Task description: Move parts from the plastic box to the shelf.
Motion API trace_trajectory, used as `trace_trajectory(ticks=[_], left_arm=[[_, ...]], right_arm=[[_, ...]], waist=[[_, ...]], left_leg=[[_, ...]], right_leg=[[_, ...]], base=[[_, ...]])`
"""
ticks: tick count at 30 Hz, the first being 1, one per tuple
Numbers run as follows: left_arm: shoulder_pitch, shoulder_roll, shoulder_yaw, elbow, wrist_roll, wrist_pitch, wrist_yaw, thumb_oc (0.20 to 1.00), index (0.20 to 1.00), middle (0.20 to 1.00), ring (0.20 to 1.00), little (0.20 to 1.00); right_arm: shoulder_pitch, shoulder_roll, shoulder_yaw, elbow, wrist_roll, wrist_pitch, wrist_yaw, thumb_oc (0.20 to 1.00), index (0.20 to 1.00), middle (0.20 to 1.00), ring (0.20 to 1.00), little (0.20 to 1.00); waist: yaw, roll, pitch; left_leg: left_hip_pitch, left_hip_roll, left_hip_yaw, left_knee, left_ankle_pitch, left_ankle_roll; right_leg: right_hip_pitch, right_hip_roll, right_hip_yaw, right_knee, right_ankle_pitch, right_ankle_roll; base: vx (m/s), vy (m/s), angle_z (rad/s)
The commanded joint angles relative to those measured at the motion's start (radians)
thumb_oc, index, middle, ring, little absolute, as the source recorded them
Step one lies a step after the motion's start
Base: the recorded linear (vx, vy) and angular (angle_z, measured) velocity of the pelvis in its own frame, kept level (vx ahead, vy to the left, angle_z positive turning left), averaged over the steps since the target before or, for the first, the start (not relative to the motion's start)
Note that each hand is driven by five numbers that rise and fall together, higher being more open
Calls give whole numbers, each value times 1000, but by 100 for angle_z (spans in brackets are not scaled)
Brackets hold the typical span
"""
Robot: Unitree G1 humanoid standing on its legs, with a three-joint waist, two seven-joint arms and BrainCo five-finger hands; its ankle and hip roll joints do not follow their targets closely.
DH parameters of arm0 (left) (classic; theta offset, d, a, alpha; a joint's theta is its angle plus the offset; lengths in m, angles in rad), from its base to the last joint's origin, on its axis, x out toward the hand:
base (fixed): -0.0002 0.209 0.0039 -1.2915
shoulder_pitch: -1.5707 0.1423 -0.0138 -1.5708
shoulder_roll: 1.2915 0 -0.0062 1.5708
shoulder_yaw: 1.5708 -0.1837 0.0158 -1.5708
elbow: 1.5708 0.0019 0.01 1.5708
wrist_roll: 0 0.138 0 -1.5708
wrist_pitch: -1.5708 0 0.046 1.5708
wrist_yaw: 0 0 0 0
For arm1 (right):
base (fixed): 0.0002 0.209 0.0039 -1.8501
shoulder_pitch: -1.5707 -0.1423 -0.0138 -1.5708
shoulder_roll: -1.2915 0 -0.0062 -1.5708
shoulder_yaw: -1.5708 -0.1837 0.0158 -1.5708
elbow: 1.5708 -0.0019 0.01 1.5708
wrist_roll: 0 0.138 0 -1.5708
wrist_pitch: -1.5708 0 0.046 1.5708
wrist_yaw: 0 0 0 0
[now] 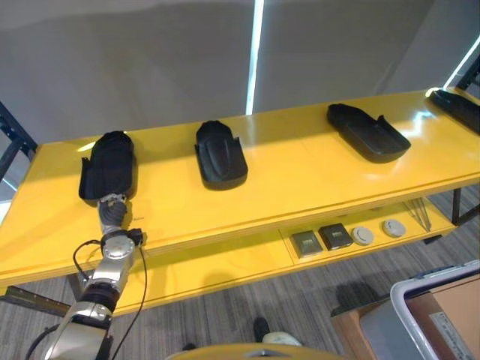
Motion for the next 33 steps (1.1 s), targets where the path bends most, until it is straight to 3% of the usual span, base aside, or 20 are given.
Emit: trace_trajectory(ticks=[1, 4, 6, 12, 14, 15, 18, 20, 22, 24, 27, 30, 33], left_arm=[[-82, 14, -29, -38, -27, -40, -79, 1000, 1000, 1000, 1000, 1000], [-59, 16, -41, -119, -54, -36, -118, 1000, 1000, 1000, 1000, 1000], [0, 9, -52, -278, -151, -9, -232, 1000, 1000, 1000, 1000, 1000], [140, 1, -50, -533, -274, 30, -408, 1000, 1000, 1000, 1000, 1000], [194, 2, -58, -587, -364, 83, -510, 1000, 1000, 1000, 1000, 1000], [233, -3, -69, -611, -490, 162, -593, 1000, 1000, 1000, 1000, 1000], [312, -2, -99, -631, -615, 214, -754, 1000, 1000, 1000, 1000, 1000], [339, 0, -105, -637, -673, 231, -764, 1000, 1000, 1000, 1000, 1000], [386, 9, -99, -580, -700, 198, -749, 1000, 1000, 1000, 1000, 1000], [419, 12, -82, -534, -695, 204, -767, 1000, 1000, 1000, 1000, 1000], [473, 18, -64, -441, -621, 180, -750, 1000, 1000, 1000, 1000, 1000], [533, 15, -43, -276, -457, 110, -746, 1000, 1000, 1000, 1000, 1000], [564, -13, -20, -128, -400, 98, -733, 1000, 1000, 1000, 1000, 1000]], right_arm=[[-34, -36, 26, 39, -34, -11, -10, 1000, 1000, 1000, 1000, 1000], [-35, -31, 19, 40, -32, -10, -10, 1000, 1000, 1000, 1000, 1000], [-39, -20, 3, 47, -23, -9, -13, 1000, 1000, 1000, 1000, 1000], [-49, -5, -30, 54, -8, 4, -16, 1000, 1000, 1000, 1000, 1000], [-54, 1, -36, 57, -1, 13, -20, 1000, 1000, 1000, 1000, 1000], [-61, 4, -37, 58, 1, 21, -21, 1000, 1000, 1000, 1000, 1000], [-81, 3, -37, 64, 8, 38, -18, 1000, 1000, 1000, 1000, 1000], [-90, -3, -29, 64, 15, 42, -13, 1000, 1000, 1000, 1000, 1000], [-104, -4, -15, 60, 25, 51, -9, 1000, 1000, 1000, 1000, 1000], [-115, -3, -6, 60, 39, 57, -5, 1000, 1000, 1000, 1000, 1000], [-129, -1, -1, 66, 53, 61, 5, 1000, 1000, 1000, 1000, 1000], [-149, -5, 0, 79, 57, 56, 27, 1000, 1000, 1000, 1000, 1000], [-155, -8, -1, 84, 57, 57, 38, 1000, 1000, 1000, 1000, 1000]], waist=[[-5, 13, 37], [5, 15, 36], [27, 19, 35], [70, 30, 29], [86, 33, 27], [97, 36, 25], [123, 42, 13], [133, 44, 9], [150, 47, 0], [166, 46, -5], [190, 42, -10], [217, 38, -16], [229, 37, -24]], left_leg=[[-20, 8, 2, 52, -78, 30], [-17, 6, -4, 48, -79, 31], [-15, 1, -17, 42, -79, 32], [-17, -9, -44, 32, -77, 32], [-19, -12, -53, 31, -75, 31], [-21, -15, -59, 30, -73, 31], [-29, -18, -68, 30, -66, 32], [-33, -20, -76, 29, -63, 32], [-39, -25, -84, 27, -59, 34], [-44, -27, -92, 29, -57, 35], [-52, -33, -105, 31, -53, 38], [-60, -37, -122, 31, -48, 39], [-61, -39, -131, 27, -44, 41]], right_leg=[[44, -8, -35, 24, -98, 41], [48, -9, -40, 21, -98, 40], [57, -12, -52, 15, -97, 36], [72, -18, -80, 3, -93, 32], [74, -20, -92, 2, -90, 31], [76, -21, -99, 2, -89, 32], [74, -26, -119, 2, -82, 34], [73, -27, -126, 2, -80, 34], [71, -30, -135, 2, -73, 35], [72, -33, -144, 2, -70, 35], [71, -36, -157, 2, -65, 35], [71, -38, -172, 2, -61, 34], [71, -38, -179, 2, -61, 33]], base=[[0, 0, 0], [-14, -9, 3], [-44, -20, 2], [-54, -17, 10], [-76, -21, 17], [-66, -14, 18], [-101, -22, 12], [-74, -13, 33], [-70, -11, 12], [-54, -22, 12], [-48, -26, 23], [-37, -23, 25], [-12, -5, 13]])
